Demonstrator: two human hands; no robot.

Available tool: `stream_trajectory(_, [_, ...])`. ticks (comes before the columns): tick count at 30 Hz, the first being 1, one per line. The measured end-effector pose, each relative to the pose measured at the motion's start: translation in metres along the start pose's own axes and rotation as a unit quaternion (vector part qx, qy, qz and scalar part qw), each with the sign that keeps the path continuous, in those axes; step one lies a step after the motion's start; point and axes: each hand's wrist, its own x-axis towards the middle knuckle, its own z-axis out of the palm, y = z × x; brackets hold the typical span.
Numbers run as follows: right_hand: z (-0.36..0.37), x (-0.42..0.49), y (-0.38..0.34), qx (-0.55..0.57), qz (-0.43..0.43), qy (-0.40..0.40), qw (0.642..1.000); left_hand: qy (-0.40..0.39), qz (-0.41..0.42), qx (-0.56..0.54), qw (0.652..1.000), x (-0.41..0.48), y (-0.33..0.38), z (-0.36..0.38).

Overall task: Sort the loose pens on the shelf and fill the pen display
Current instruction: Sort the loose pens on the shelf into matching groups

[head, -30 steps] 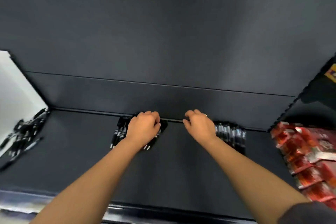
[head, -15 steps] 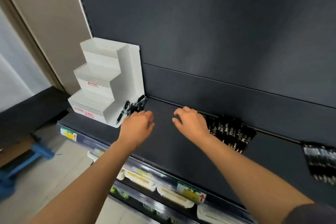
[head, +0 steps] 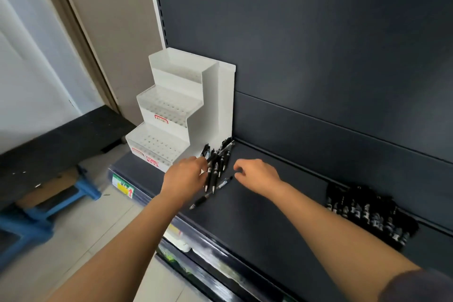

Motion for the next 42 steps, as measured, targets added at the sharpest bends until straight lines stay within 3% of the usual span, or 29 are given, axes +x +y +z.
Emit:
stream_trajectory(6, [0.018,0.036,-0.009,0.037,-0.007,-0.11,0.993,-0.06,-0.025,-0.01,0.998,0.021,-0.009,0.014])
stream_trajectory(9, [0.028,0.05,-0.014,0.056,0.014,-0.125,0.99,-0.073,-0.012,-0.006,0.997,0.039,-0.015,0.02])
stream_trajectory(16, [0.035,0.067,-0.016,0.075,0.141,-0.056,0.986,-0.126,0.057,-0.004,0.99,0.087,-0.021,0.03])
stream_trajectory(22, [0.036,0.061,-0.008,0.109,0.246,0.054,0.962,-0.152,0.097,0.021,0.983,0.112,-0.017,0.039])
stream_trajectory(26, [0.041,0.059,-0.015,0.088,0.296,0.037,0.95,-0.161,0.121,0.064,0.977,0.121,-0.012,0.043])
stream_trajectory(36, [0.043,0.054,-0.021,0.061,0.323,0.03,0.944,-0.164,0.204,0.209,0.942,0.127,-0.01,0.046])
stream_trajectory(42, [0.042,0.045,-0.01,0.085,0.333,0.041,0.938,-0.195,0.188,0.217,0.938,0.124,-0.005,0.044])
